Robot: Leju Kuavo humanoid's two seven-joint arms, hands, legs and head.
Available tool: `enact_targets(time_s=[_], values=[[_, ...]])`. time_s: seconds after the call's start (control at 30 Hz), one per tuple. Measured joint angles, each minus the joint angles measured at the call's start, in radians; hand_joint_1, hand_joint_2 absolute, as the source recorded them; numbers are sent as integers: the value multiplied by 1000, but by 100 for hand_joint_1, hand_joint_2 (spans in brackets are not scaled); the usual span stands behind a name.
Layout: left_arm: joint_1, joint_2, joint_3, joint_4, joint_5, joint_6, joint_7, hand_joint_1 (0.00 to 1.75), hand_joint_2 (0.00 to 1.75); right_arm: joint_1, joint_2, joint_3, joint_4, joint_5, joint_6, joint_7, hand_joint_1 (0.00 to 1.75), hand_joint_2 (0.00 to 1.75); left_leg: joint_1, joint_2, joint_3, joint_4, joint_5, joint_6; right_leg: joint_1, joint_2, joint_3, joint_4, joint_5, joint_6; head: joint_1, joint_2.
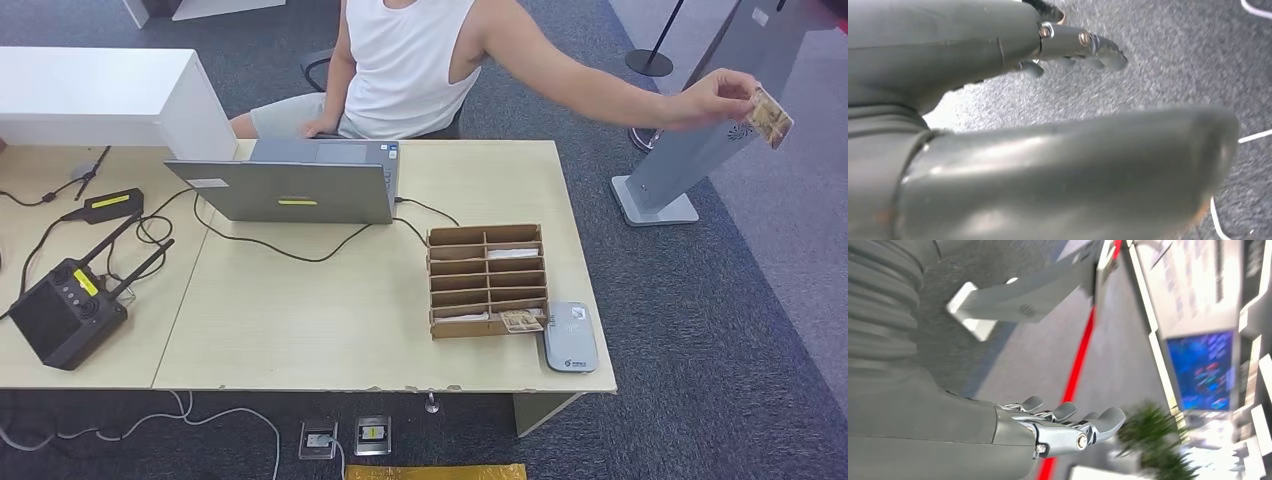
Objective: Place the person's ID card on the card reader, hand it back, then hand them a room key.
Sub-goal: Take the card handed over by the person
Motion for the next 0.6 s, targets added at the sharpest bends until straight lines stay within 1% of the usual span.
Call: enact_targets(time_s=[0.17,0.3,0.43,0.5,0.6], values=[[5,4,-9,0,-6,-10,0,0,0,-65,49,157,-47,46,43,-17,0,175,1,-1,0,0,1,-1,1,-1,0,0,0,0,0,0],[5,8,-16,0,-12,-20,0,0,0,-79,94,292,-92,80,60,-23,0,175,1,-1,0,0,1,-1,1,-1,-1,0,0,0,0,0],[5,10,-19,0,-17,-22,0,0,0,-79,127,400,-136,131,66,-29,0,175,1,-1,0,0,1,-1,1,-1,-1,0,0,0,1,0],[5,14,-22,0,-21,-23,0,0,0,-73,144,450,-162,195,70,-30,0,175,1,0,0,0,1,-1,1,0,-1,0,0,0,0,0],[-2,19,-30,0,-31,-33,0,0,0,-47,168,529,-217,373,72,-23,0,175,2,0,0,0,1,-1,2,1,-1,0,0,0,0,0]])
